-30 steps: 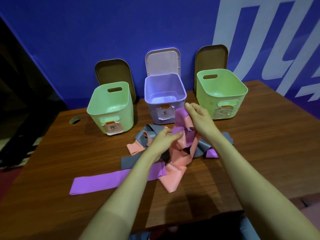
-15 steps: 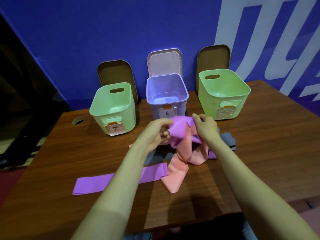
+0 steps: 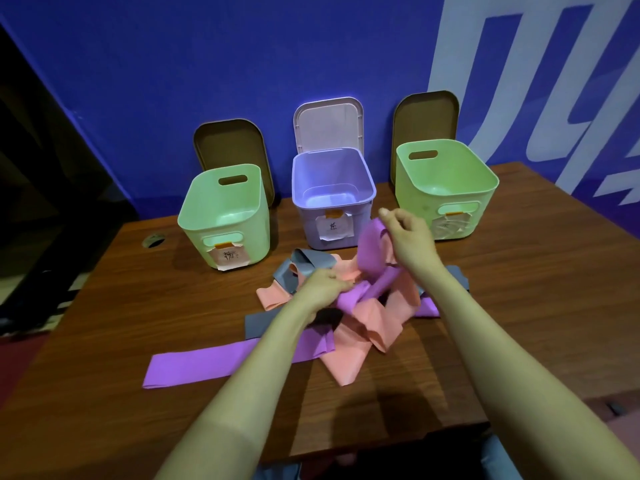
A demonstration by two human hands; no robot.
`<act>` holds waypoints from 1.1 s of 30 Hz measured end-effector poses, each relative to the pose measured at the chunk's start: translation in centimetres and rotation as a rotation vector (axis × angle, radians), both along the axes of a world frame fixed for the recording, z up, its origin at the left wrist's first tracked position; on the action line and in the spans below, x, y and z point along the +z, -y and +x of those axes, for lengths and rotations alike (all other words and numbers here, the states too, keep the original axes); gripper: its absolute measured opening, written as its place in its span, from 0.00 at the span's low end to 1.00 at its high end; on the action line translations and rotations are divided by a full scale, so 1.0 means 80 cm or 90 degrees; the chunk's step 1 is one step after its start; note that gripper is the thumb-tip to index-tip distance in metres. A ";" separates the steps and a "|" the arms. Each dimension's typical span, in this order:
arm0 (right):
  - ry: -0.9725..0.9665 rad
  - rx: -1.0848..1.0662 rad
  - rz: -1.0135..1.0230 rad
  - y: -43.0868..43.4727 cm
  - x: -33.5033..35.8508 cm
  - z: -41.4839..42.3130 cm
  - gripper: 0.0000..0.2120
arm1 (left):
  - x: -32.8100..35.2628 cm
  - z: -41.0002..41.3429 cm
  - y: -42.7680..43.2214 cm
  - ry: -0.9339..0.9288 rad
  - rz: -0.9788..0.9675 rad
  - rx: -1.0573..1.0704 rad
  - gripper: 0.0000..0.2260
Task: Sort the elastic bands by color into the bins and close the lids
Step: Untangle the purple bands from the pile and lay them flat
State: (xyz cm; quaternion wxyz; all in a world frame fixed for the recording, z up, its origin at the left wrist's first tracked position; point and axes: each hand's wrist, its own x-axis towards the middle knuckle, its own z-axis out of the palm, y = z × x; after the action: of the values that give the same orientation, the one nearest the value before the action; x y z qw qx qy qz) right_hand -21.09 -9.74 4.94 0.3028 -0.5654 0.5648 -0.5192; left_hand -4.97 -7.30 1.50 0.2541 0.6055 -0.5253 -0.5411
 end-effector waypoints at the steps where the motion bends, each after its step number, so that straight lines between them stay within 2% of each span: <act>1: 0.004 -0.028 -0.004 0.002 -0.001 -0.005 0.21 | 0.000 0.006 0.003 0.012 -0.004 0.006 0.10; 2: 0.015 -0.046 0.000 0.001 0.000 -0.008 0.21 | 0.004 0.011 0.004 -0.028 0.014 0.011 0.11; 4: -0.006 -0.068 0.029 0.002 -0.002 -0.013 0.21 | 0.016 0.019 0.004 -0.184 0.070 0.026 0.09; 7: -0.172 -0.062 0.157 0.004 -0.018 -0.016 0.16 | 0.027 0.030 0.013 -0.423 0.121 0.084 0.06; 9: -0.223 -0.060 0.186 0.003 -0.033 -0.013 0.13 | 0.033 0.030 0.018 -0.494 0.116 0.143 0.08; 11: -0.172 -0.051 0.111 -0.007 -0.033 -0.004 0.11 | 0.038 0.023 0.019 -0.495 0.072 0.171 0.08; 13: -0.026 0.053 0.068 -0.022 -0.019 0.009 0.10 | 0.043 0.016 0.018 -0.417 -0.015 0.154 0.08; 14: 0.044 0.130 0.091 -0.029 -0.013 0.014 0.11 | 0.044 0.013 0.016 -0.365 -0.050 0.135 0.08; 16: 0.060 0.217 0.135 -0.037 -0.006 0.020 0.11 | 0.049 0.006 0.013 -0.258 -0.099 0.111 0.06; 19: 0.006 0.162 0.104 -0.030 -0.017 0.015 0.01 | 0.054 0.007 0.016 -0.071 -0.189 0.126 0.07; 22: 0.055 0.041 0.068 -0.019 -0.021 0.001 0.06 | 0.057 0.023 0.022 0.024 -0.259 0.180 0.11; 24: 0.102 -0.021 0.061 -0.014 -0.014 -0.010 0.06 | 0.059 0.036 0.024 0.146 -0.289 0.197 0.12; 26: 0.233 -0.026 0.080 -0.010 -0.004 -0.017 0.07 | 0.055 0.045 0.026 0.257 -0.293 0.196 0.11; 28: 0.349 0.025 0.104 -0.012 0.010 -0.017 0.10 | 0.049 0.045 0.025 0.316 -0.280 0.160 0.12; 31: 0.358 0.105 0.115 -0.016 0.030 -0.009 0.12 | 0.038 0.037 0.026 0.340 -0.309 0.054 0.09; 33: 0.334 0.140 0.122 -0.016 0.037 -0.003 0.11 | 0.041 0.030 0.022 0.298 -0.336 0.018 0.09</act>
State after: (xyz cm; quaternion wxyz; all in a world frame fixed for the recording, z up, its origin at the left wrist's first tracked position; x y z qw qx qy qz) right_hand -21.31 -8.46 7.89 0.5446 -0.4387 0.4495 -0.5558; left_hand -2.53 -9.07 4.76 0.2821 0.6337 -0.6827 -0.2297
